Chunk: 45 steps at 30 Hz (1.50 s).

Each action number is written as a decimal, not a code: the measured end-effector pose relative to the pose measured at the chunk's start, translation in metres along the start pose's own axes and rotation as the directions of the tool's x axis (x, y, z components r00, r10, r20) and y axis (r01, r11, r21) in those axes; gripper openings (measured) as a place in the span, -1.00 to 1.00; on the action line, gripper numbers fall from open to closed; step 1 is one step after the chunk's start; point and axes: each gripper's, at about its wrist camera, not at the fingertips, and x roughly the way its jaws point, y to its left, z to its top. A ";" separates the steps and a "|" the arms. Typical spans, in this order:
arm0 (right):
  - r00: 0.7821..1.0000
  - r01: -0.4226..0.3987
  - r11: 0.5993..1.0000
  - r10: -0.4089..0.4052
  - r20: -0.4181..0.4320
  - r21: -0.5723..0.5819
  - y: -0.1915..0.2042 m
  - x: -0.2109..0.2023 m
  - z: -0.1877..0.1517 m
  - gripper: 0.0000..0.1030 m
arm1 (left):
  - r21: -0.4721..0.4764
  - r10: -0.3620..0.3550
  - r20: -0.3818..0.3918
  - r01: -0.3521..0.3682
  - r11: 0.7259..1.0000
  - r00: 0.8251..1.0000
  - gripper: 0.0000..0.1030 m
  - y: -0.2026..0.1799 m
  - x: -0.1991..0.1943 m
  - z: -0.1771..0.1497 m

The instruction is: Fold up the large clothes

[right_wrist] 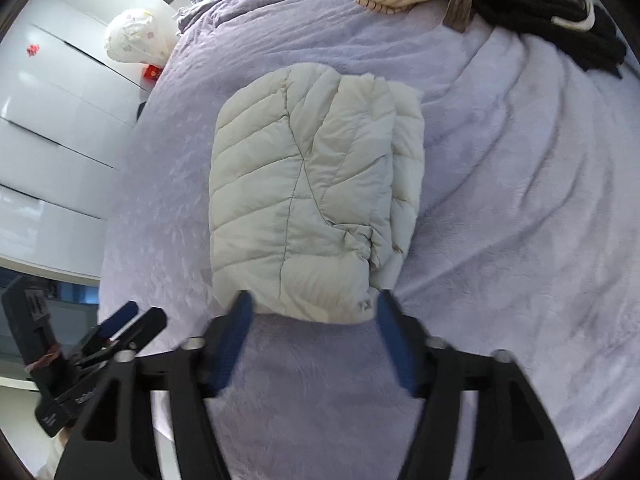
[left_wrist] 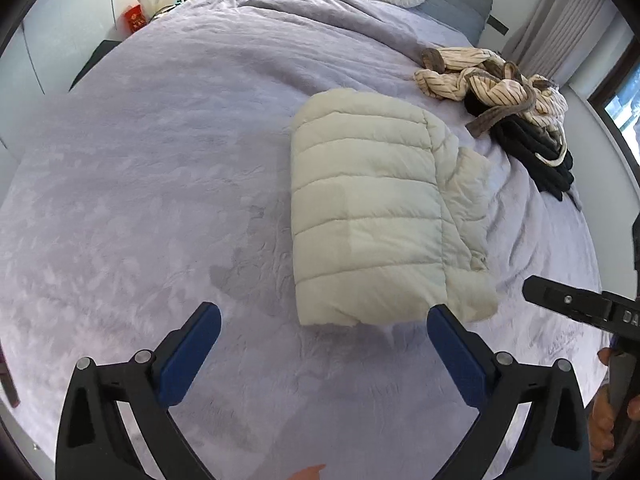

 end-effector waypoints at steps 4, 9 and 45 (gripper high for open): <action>0.997 0.076 0.996 -0.075 0.022 -0.038 0.015 -0.024 -0.009 0.62 | -0.009 0.029 -0.010 -0.029 1.000 1.000 1.00 -0.003 -0.017 -0.002; 0.986 0.157 0.986 -0.153 0.060 -0.059 0.026 -0.046 -0.020 0.99 | 0.025 0.098 0.040 -0.099 0.995 0.994 1.00 -0.015 -0.043 -0.004; 0.953 0.273 0.960 -0.260 0.156 -0.066 0.060 -0.116 -0.055 0.99 | 0.012 0.106 0.055 -0.107 0.994 0.993 1.00 -0.032 -0.127 -0.018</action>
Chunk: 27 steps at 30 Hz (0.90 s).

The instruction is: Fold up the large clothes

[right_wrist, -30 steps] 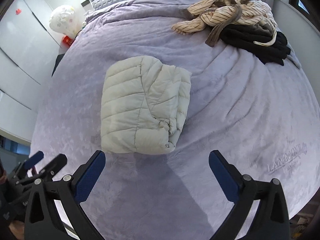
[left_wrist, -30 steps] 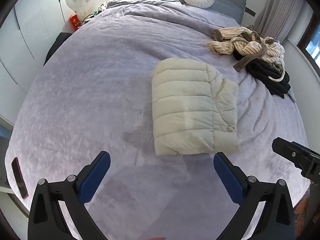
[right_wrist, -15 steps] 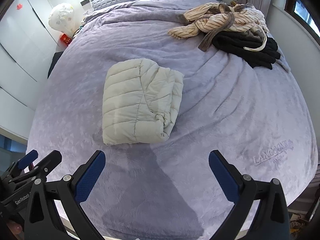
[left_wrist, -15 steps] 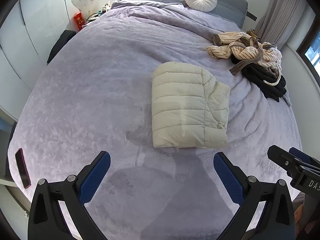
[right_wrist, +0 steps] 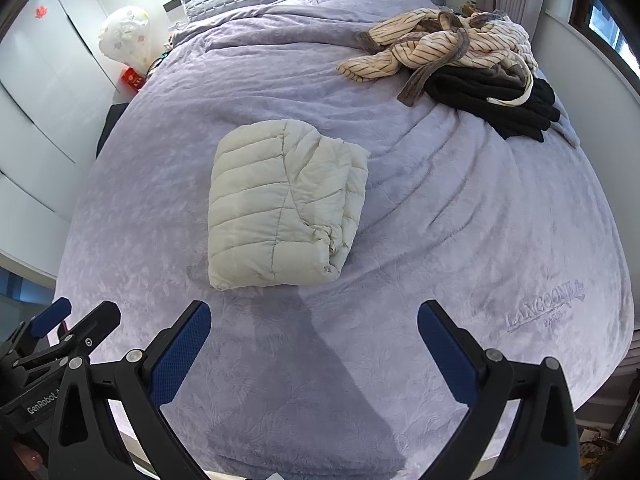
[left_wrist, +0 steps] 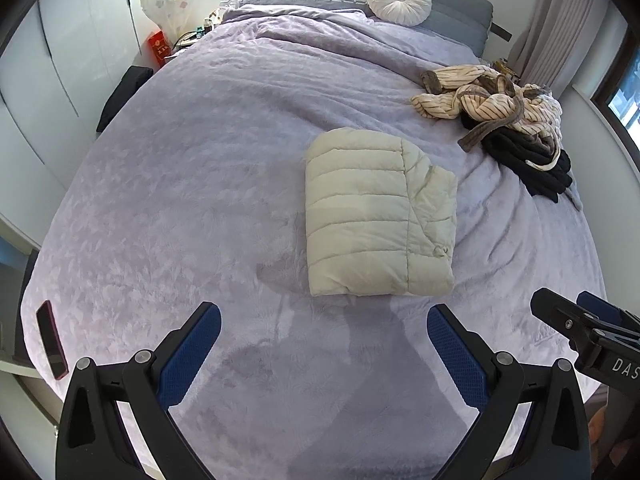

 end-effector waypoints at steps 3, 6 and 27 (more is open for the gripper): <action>1.000 -0.001 1.000 0.001 0.000 0.001 0.000 0.000 0.000 0.99 | 0.004 0.003 0.000 -0.003 1.000 1.000 1.00 0.000 0.000 0.000; 1.000 -0.002 1.000 0.002 0.000 0.000 -0.001 0.000 0.000 0.99 | 0.011 0.008 0.002 -0.008 1.000 1.000 1.00 -0.001 0.001 -0.001; 1.000 0.003 1.000 -0.003 0.003 -0.004 0.001 -0.002 -0.001 0.99 | 0.015 0.013 0.003 -0.013 1.000 1.000 1.00 -0.002 0.000 -0.003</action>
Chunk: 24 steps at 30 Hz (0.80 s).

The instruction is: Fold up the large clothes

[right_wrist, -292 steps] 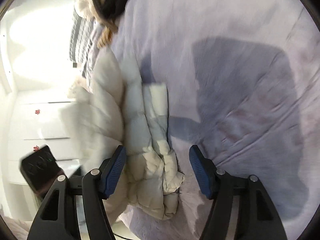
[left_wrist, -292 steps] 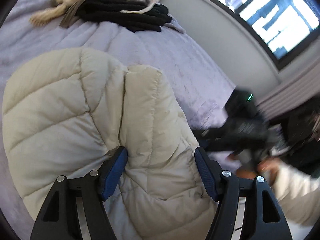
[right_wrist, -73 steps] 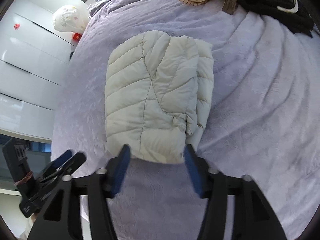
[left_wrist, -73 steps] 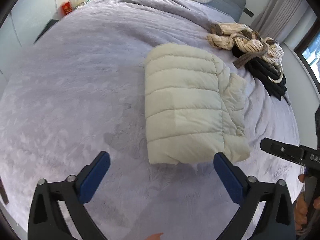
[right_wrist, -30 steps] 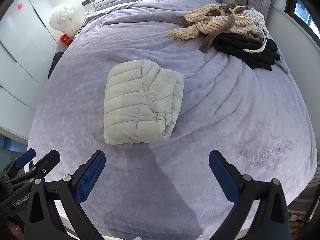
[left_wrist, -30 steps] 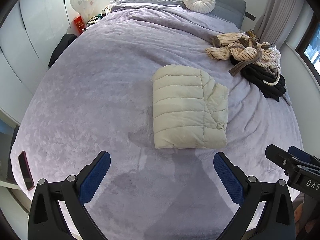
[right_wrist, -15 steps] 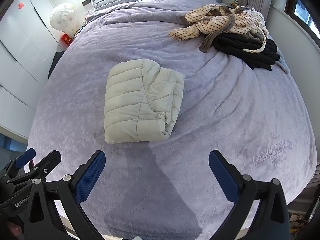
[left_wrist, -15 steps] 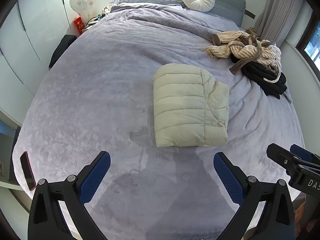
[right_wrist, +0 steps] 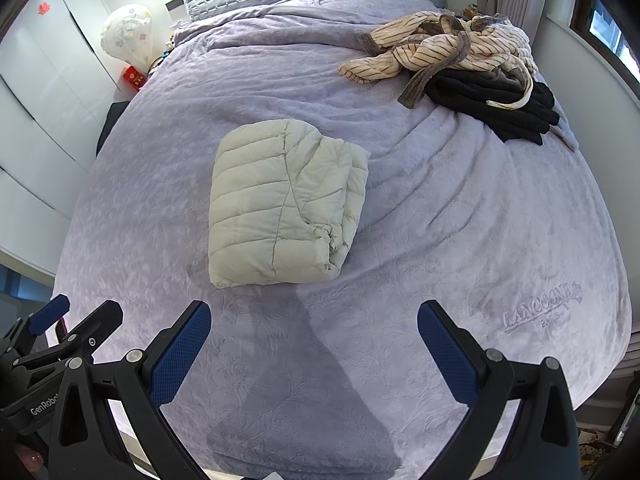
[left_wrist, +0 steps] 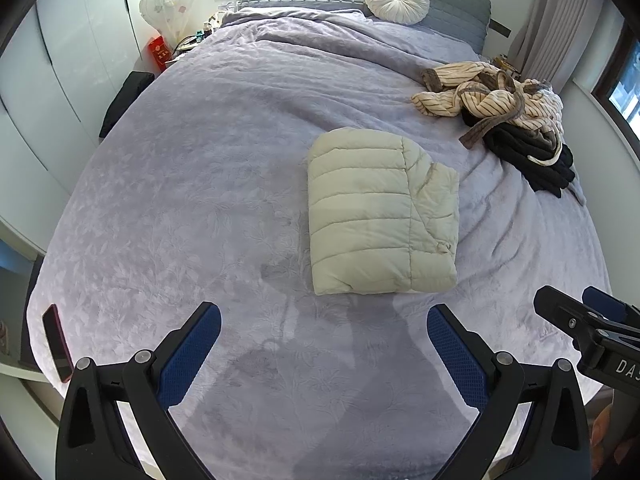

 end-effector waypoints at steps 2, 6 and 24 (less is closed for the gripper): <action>1.000 0.001 1.000 -0.001 0.000 0.001 0.000 0.000 0.000 0.99 | 0.002 0.002 0.000 -0.002 1.000 1.000 1.00 0.000 0.000 0.000; 1.000 0.002 1.000 -0.002 0.000 -0.002 -0.001 -0.001 0.002 0.99 | 0.004 0.004 0.000 -0.004 1.000 1.000 1.00 0.002 0.000 0.000; 1.000 0.006 1.000 -0.006 -0.001 -0.005 0.001 -0.002 0.002 0.99 | 0.003 0.007 -0.001 -0.007 1.000 1.000 1.00 0.003 0.002 0.002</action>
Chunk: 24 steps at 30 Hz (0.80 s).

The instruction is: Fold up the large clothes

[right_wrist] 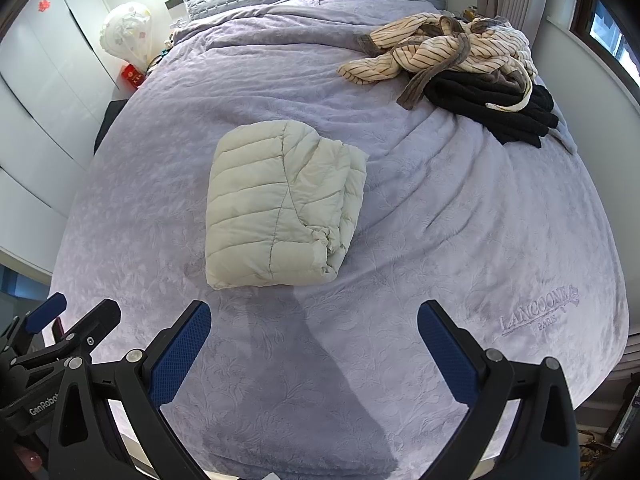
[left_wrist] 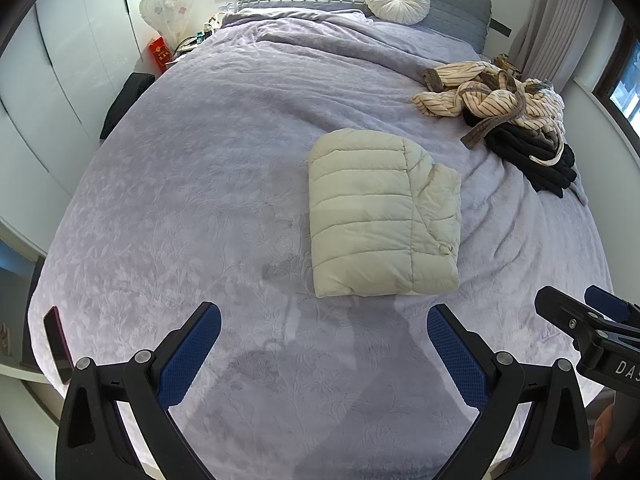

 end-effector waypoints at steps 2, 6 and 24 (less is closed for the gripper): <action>1.000 0.001 1.000 -0.001 0.000 0.001 0.000 0.000 0.000 0.99 | 0.001 0.001 0.000 -0.001 1.000 1.000 1.00 0.001 0.000 0.000; 1.000 0.001 1.000 -0.001 0.000 0.001 0.001 0.000 0.000 0.99 | 0.002 0.002 -0.002 -0.002 1.000 1.000 1.00 0.002 0.001 0.001; 1.000 0.003 1.000 -0.003 0.001 0.001 0.002 -0.001 -0.001 0.99 | 0.004 0.005 0.000 -0.005 1.000 1.000 1.00 0.003 0.003 0.000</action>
